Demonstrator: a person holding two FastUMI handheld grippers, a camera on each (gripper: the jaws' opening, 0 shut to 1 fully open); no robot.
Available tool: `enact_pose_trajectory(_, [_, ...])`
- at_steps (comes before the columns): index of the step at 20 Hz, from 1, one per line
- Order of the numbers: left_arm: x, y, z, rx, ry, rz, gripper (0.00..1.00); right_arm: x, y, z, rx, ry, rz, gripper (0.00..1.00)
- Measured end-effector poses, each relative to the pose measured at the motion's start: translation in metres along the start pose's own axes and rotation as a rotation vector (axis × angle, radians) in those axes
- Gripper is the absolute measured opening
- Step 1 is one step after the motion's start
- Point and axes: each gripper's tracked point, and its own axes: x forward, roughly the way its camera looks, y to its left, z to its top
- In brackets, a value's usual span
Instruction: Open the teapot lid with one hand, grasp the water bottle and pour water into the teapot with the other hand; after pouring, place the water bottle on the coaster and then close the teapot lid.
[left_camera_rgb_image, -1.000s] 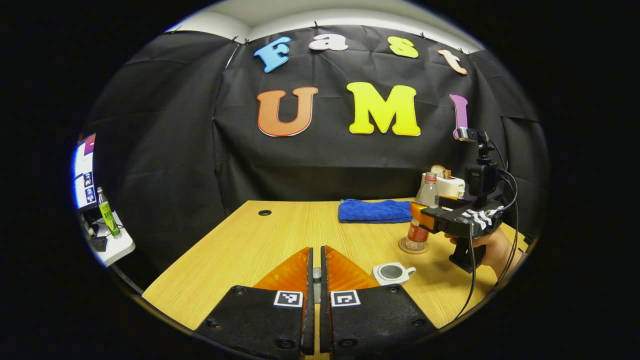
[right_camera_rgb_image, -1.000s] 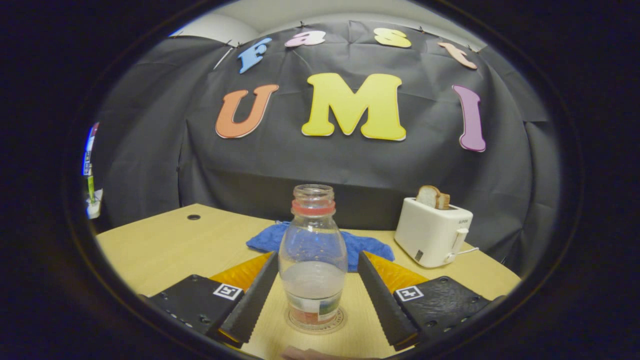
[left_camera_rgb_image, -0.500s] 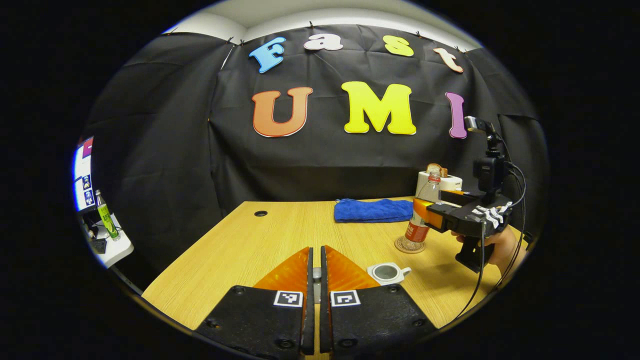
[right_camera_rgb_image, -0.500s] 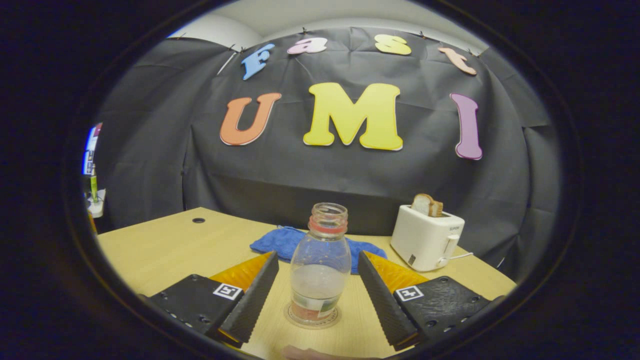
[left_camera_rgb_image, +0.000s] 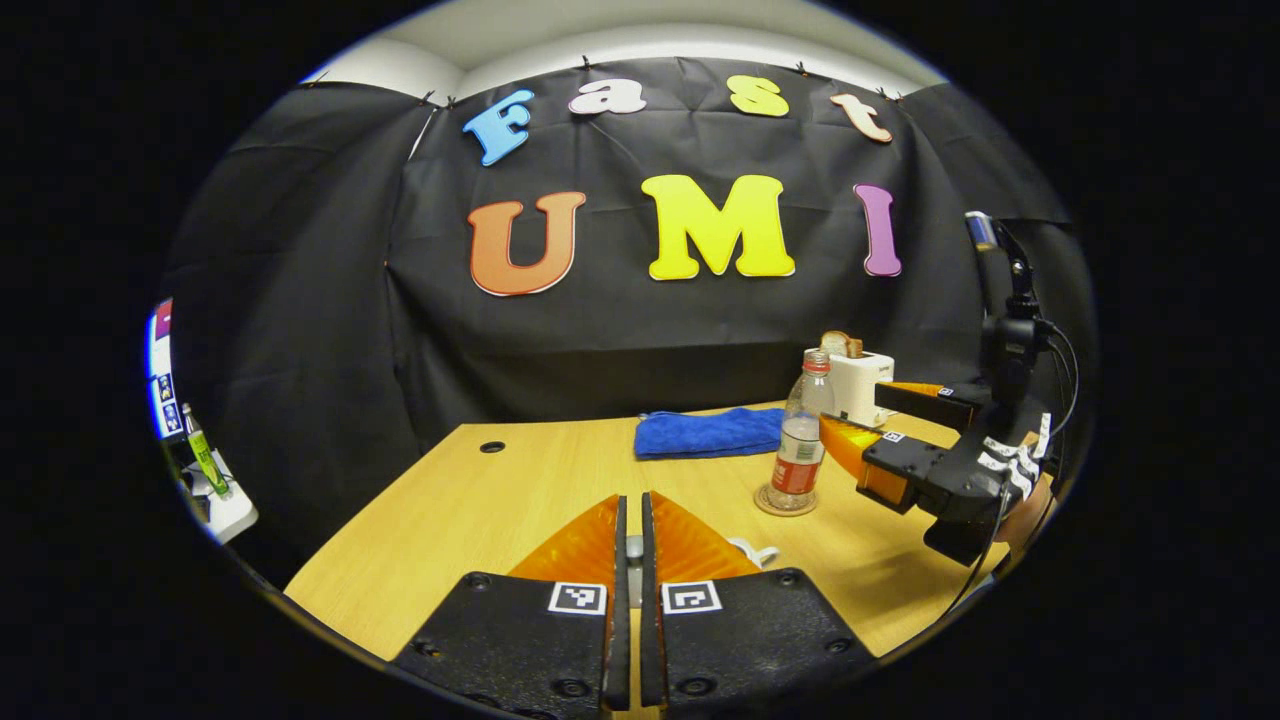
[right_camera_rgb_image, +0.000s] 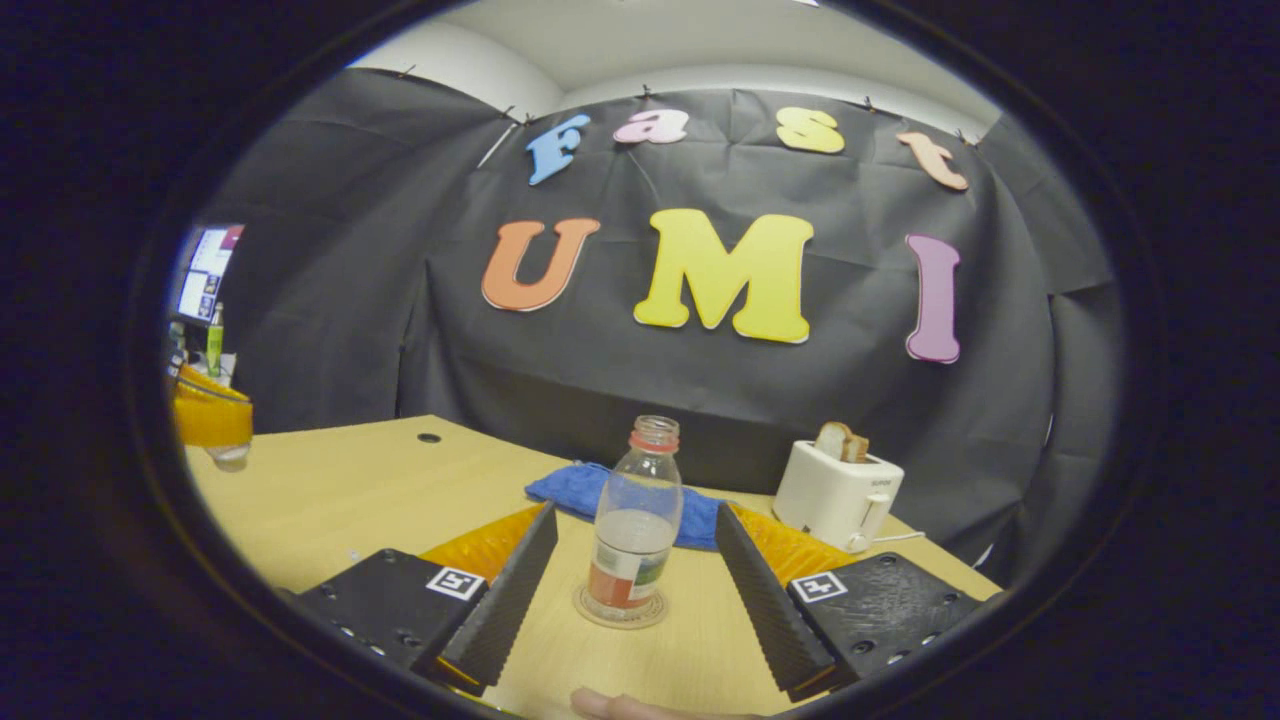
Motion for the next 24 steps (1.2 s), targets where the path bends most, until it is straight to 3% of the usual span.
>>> enact_pose_trajectory(4, [0.015, -0.009, -0.004, -0.086, -0.013, -0.041, 0.06, -0.037, -0.005, -0.018, -0.02, -0.001, 0.032, 0.95])
enact_pose_trajectory(5, [0.019, -0.011, -0.006, -0.103, -0.017, -0.049, 0.06, -0.045, -0.01, -0.022, -0.017, -0.003, 0.029, 0.98])
enact_pose_trajectory(9, [0.037, -0.017, -0.009, -0.185, -0.022, -0.07, 0.06, -0.073, -0.025, -0.037, 0.038, 0.014, 0.034, 0.95])
enact_pose_trajectory(12, [0.051, -0.034, -0.018, -0.219, -0.013, -0.095, 0.07, -0.089, -0.05, -0.034, 0.029, -0.009, -0.005, 0.95])
enact_pose_trajectory(17, [0.076, -0.058, -0.048, -0.186, 0.034, -0.116, 0.06, -0.112, -0.075, -0.022, 0.046, -0.069, -0.026, 0.95])
enact_pose_trajectory(21, [0.092, -0.064, -0.07, -0.127, 0.088, -0.076, 0.06, -0.119, -0.092, -0.025, 0.058, -0.088, -0.042, 0.98])
enact_pose_trajectory(24, [0.091, -0.06, -0.071, -0.087, 0.081, -0.048, 0.06, -0.118, -0.108, -0.028, 0.068, -0.077, -0.074, 0.95])
